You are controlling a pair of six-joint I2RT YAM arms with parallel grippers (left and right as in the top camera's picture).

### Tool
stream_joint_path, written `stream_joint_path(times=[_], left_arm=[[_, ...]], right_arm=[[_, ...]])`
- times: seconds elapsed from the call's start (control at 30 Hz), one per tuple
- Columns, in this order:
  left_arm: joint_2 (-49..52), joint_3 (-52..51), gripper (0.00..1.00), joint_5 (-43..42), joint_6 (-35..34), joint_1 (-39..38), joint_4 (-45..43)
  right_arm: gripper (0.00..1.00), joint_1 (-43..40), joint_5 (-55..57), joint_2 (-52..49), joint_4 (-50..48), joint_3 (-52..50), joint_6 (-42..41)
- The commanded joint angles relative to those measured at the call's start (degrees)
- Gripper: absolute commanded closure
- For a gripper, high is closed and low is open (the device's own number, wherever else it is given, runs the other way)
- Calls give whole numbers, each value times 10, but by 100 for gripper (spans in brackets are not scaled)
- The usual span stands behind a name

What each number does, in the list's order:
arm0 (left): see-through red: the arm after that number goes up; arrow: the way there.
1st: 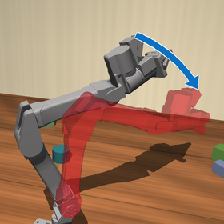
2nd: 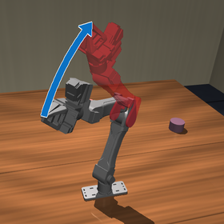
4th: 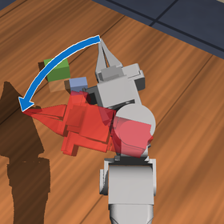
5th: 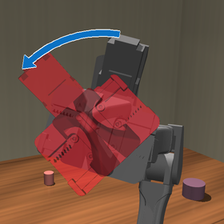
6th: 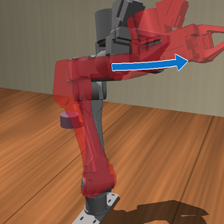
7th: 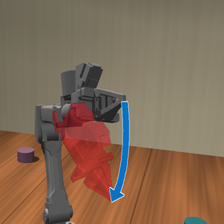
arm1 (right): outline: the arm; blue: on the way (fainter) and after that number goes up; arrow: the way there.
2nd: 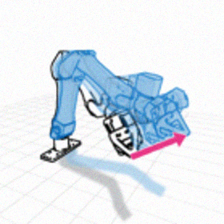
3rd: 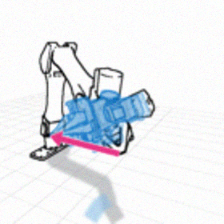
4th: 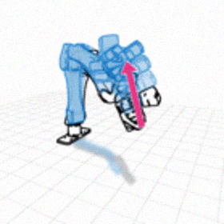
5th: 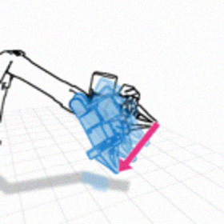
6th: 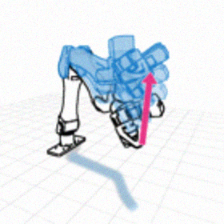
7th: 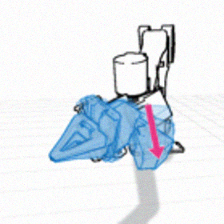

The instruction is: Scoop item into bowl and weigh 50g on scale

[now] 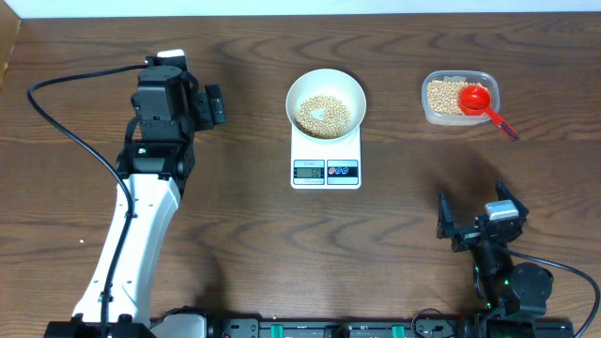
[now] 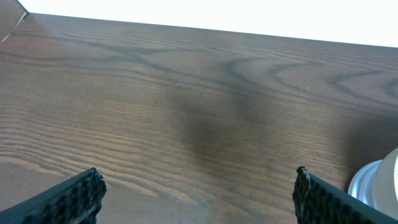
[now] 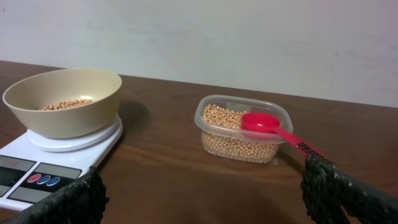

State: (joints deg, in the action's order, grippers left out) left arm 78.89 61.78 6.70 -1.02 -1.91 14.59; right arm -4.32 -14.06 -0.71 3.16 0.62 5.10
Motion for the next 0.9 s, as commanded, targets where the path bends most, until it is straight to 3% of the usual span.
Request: stream_joint_path(times=[0.0,0.33,0.63,0.87], left_arm=[[3,3,1,-1,10,2,0],[3,3,1,-4,9,2,46],[-14,2,1,-87,8,2,141],[-94,-47,1,-137,11,2,206]], right_arm=[[1,3,6,4,0,-3,8],[1,3,6,4,0,-3,8],[1,3,6,4,0,-3,8],[1,3,6,4,0,-3,8]])
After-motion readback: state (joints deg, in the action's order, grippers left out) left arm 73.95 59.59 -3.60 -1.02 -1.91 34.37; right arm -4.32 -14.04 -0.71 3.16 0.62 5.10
